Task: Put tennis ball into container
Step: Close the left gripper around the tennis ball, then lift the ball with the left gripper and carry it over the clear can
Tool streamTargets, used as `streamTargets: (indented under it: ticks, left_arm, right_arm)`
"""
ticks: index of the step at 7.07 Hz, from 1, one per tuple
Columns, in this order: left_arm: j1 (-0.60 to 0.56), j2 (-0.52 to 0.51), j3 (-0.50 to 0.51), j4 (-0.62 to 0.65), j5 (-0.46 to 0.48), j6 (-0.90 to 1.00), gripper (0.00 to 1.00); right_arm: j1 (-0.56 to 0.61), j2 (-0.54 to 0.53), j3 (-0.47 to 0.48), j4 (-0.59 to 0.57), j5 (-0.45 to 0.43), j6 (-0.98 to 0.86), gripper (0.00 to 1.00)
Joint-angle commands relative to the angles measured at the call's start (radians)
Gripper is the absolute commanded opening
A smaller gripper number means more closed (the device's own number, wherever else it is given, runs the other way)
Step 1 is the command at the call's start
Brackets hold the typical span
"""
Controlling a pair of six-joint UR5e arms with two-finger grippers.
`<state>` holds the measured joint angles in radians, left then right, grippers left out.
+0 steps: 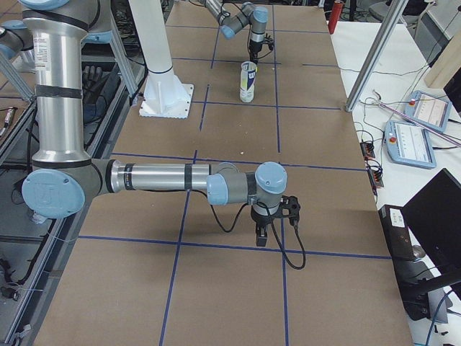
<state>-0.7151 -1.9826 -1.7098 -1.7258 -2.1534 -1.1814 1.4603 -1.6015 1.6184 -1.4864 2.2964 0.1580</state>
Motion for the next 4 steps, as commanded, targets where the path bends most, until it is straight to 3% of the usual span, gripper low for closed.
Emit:
streamTargets:
  ticks: [1,3,4]
  left_arm:
    - [-0.103,0.006,-0.28,0.36,-0.002,0.038,0.0]
    - [-0.179,-0.155,-0.46,0.749,-0.005,0.1,0.0]
    - [-0.184,-0.218,-0.471,0.806,-0.011,0.098,0.0]
  right_arm:
    - [0.0,0.0,0.0,0.0,0.0,0.0,1.0]
    - [-0.002,0.0,0.0,0.0,0.0,0.0,1.0]
    - [0.0,0.0,0.0,0.0,0.0,0.0,1.0]
